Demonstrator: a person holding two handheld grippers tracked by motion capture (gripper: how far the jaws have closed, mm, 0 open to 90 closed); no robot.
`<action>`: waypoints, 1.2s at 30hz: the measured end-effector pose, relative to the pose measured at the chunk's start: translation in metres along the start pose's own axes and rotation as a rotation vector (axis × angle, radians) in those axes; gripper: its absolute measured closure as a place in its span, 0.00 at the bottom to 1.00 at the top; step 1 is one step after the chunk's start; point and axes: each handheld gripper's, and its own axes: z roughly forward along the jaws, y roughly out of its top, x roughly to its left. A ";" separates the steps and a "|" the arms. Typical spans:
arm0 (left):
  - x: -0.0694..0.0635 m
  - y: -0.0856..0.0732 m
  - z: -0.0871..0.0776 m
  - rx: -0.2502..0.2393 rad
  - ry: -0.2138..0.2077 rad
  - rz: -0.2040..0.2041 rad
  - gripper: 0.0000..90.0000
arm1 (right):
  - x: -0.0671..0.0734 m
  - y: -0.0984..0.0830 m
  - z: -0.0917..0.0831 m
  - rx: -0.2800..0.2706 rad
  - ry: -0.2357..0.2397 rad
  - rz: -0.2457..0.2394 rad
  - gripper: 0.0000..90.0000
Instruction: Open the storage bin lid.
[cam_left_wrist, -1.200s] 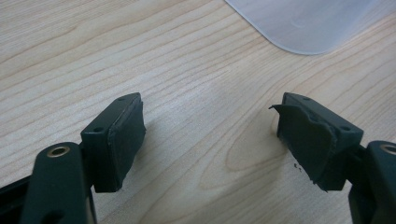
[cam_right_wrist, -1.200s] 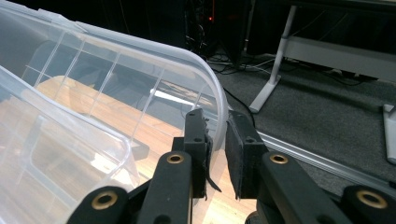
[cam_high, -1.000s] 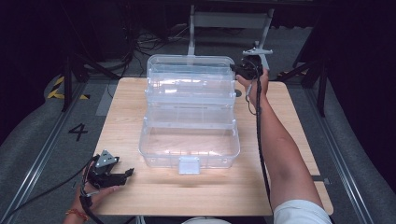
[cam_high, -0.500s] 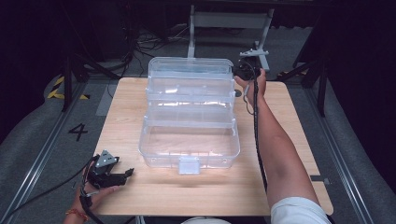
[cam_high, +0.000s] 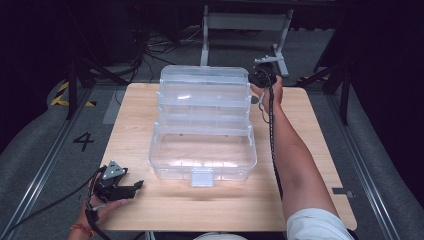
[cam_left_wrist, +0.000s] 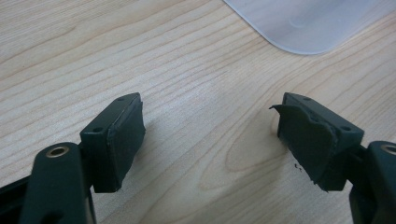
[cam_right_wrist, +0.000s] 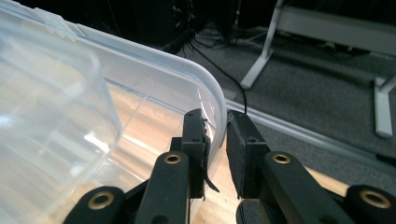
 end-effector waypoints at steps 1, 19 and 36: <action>0.000 0.000 0.000 0.000 0.000 -0.001 0.26 | 0.000 -0.002 0.002 0.007 0.002 0.007 0.87; 0.000 0.000 0.000 0.000 0.003 0.005 0.26 | 0.002 -0.004 0.001 0.029 -0.020 -0.018 0.88; 0.000 0.000 0.000 0.002 0.003 0.005 0.26 | 0.009 0.004 -0.024 -0.008 -0.019 -0.093 0.88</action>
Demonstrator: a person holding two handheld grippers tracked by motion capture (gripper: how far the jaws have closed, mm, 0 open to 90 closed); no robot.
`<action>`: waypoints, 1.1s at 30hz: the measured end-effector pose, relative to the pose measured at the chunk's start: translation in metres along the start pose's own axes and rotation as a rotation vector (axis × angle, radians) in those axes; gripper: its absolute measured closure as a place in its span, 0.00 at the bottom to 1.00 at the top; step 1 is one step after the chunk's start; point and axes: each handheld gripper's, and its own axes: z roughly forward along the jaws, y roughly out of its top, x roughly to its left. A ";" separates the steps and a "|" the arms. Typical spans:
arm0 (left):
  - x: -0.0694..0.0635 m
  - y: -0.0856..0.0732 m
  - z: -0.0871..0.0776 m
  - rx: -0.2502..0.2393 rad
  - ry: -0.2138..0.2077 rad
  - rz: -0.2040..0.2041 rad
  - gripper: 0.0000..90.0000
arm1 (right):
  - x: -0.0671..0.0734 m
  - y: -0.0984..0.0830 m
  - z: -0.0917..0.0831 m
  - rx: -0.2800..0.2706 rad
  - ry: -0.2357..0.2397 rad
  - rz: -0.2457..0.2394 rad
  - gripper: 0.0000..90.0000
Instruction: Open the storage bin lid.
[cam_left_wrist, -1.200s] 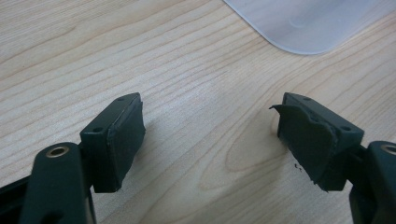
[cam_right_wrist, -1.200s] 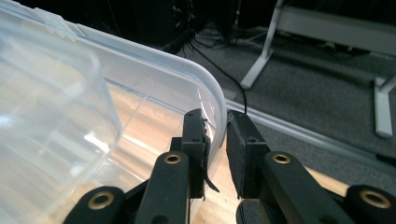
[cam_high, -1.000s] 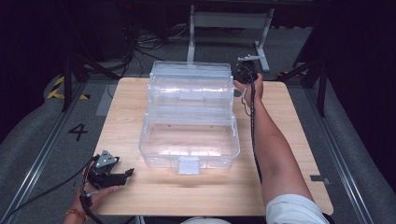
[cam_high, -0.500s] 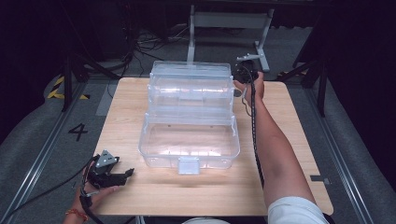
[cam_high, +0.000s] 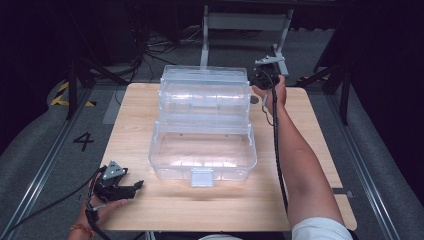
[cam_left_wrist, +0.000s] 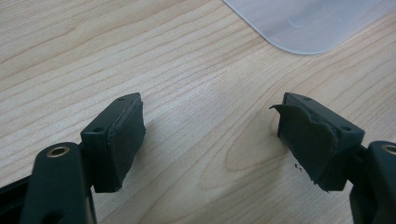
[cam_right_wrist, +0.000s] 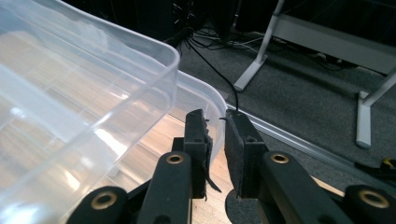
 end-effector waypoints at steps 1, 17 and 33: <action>0.000 0.000 0.000 0.000 0.000 -0.001 0.26 | 0.000 0.001 -0.002 -0.002 0.001 -0.003 0.87; 0.000 0.000 0.000 0.002 -0.001 0.002 0.26 | 0.007 -0.006 -0.036 -0.021 0.006 -0.074 0.84; 0.000 0.000 0.000 -0.004 0.000 0.001 0.26 | 0.020 -0.029 -0.058 -0.010 0.025 -0.150 0.82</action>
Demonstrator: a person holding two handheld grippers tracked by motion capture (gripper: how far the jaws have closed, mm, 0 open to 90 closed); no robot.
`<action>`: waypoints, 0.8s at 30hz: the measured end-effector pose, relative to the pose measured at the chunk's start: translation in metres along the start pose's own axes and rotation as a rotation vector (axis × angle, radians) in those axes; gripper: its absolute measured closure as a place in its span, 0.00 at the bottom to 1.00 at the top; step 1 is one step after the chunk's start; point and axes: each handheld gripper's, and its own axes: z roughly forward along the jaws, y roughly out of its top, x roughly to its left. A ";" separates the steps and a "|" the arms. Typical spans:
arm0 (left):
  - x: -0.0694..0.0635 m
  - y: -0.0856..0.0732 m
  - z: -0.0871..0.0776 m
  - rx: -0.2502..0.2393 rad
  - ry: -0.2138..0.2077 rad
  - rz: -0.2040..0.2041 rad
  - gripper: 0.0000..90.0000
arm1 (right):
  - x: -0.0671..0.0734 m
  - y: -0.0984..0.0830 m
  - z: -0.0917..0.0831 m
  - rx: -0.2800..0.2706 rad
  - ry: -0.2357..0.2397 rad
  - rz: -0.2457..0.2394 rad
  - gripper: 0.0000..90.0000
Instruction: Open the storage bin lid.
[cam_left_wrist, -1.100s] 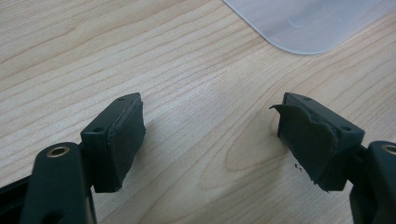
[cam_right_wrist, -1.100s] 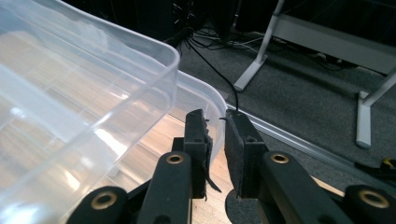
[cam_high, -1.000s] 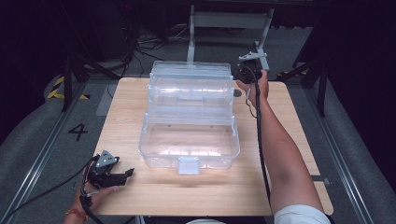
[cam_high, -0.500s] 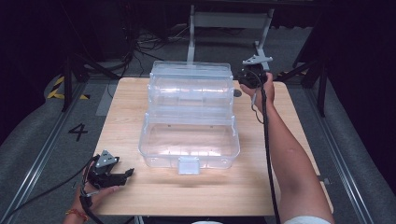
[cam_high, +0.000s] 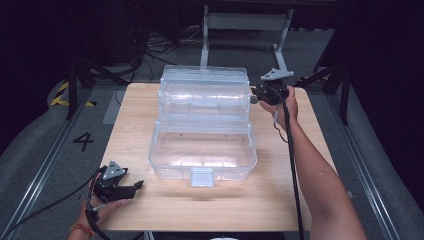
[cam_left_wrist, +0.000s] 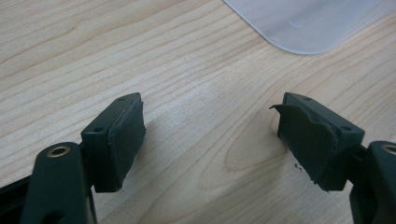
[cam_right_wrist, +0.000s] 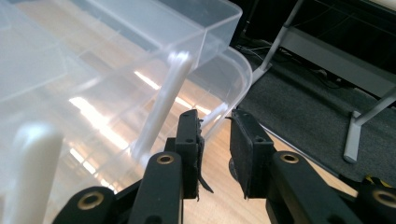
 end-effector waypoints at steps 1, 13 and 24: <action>0.000 0.000 0.000 0.000 0.001 0.000 0.26 | 0.001 -0.003 -0.001 0.004 0.001 -0.004 0.82; 0.000 0.000 0.000 0.007 0.000 0.002 0.26 | 0.007 -0.022 -0.029 -0.007 0.017 -0.016 0.79; 0.000 0.000 0.000 -0.001 0.000 -0.003 0.26 | 0.011 -0.040 -0.053 -0.021 0.029 -0.037 0.79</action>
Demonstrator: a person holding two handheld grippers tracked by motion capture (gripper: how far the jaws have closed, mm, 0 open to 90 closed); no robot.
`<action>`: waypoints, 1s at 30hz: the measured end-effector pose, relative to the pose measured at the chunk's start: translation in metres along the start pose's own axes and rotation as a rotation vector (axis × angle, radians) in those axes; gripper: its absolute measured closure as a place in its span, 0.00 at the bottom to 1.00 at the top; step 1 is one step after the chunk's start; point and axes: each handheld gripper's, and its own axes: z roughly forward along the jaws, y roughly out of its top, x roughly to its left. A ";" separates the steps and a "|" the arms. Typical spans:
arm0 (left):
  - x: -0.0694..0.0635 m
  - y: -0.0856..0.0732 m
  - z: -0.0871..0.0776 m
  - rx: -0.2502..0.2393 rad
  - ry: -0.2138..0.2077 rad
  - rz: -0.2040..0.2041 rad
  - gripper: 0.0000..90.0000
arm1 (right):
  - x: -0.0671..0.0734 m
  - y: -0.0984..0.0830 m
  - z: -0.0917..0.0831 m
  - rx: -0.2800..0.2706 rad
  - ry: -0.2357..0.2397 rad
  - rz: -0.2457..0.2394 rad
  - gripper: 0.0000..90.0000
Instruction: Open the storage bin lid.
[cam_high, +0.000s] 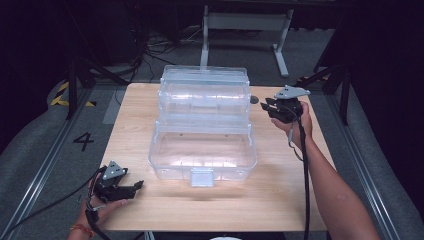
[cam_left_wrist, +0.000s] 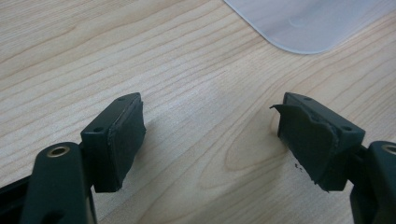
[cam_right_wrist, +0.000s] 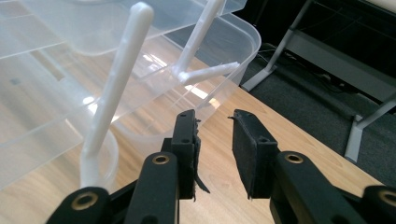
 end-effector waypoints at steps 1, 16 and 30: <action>0.000 0.000 0.000 0.000 0.000 0.000 0.26 | 0.000 0.000 0.000 0.000 0.000 0.000 0.79; -0.001 0.000 0.000 -0.002 -0.001 -0.004 0.26 | 0.009 -0.028 -0.030 0.000 0.034 -0.024 0.73; -0.001 -0.001 -0.001 0.000 0.000 -0.002 0.26 | 0.021 -0.056 -0.054 0.007 0.032 -0.040 0.55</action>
